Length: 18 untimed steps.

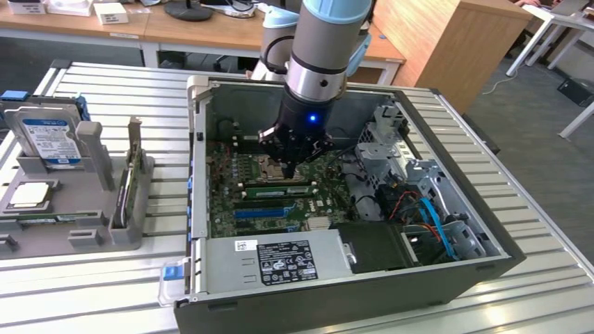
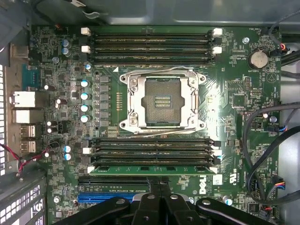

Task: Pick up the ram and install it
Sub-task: 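Press down the ram until it locks into place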

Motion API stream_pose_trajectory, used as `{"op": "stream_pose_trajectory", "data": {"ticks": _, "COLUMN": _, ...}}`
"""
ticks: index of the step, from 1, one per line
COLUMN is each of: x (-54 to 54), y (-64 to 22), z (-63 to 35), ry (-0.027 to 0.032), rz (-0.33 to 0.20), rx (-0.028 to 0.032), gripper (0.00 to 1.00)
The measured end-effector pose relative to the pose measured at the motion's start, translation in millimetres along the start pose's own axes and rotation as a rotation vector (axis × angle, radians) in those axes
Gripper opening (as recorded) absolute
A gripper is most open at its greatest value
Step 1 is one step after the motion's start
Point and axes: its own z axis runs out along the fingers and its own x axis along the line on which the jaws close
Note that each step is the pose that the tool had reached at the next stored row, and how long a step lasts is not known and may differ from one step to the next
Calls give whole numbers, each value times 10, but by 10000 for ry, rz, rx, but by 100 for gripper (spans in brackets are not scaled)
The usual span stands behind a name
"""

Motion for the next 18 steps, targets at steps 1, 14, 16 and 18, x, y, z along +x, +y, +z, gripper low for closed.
{"op": "stream_pose_trajectory", "data": {"ticks": 1, "x": 0, "y": 0, "z": 0, "ry": 0, "rz": 0, "rx": 0, "gripper": 11}}
{"op": "stream_pose_trajectory", "data": {"ticks": 14, "x": -14, "y": 0, "z": 0, "ry": 0, "rz": -11, "rx": 0, "gripper": 11}}
{"op": "stream_pose_trajectory", "data": {"ticks": 16, "x": -18, "y": 0, "z": -1, "ry": 0, "rz": -38, "rx": 1, "gripper": 11}}
{"op": "stream_pose_trajectory", "data": {"ticks": 18, "x": -18, "y": 0, "z": -1, "ry": 0, "rz": -86, "rx": 1, "gripper": 11}}
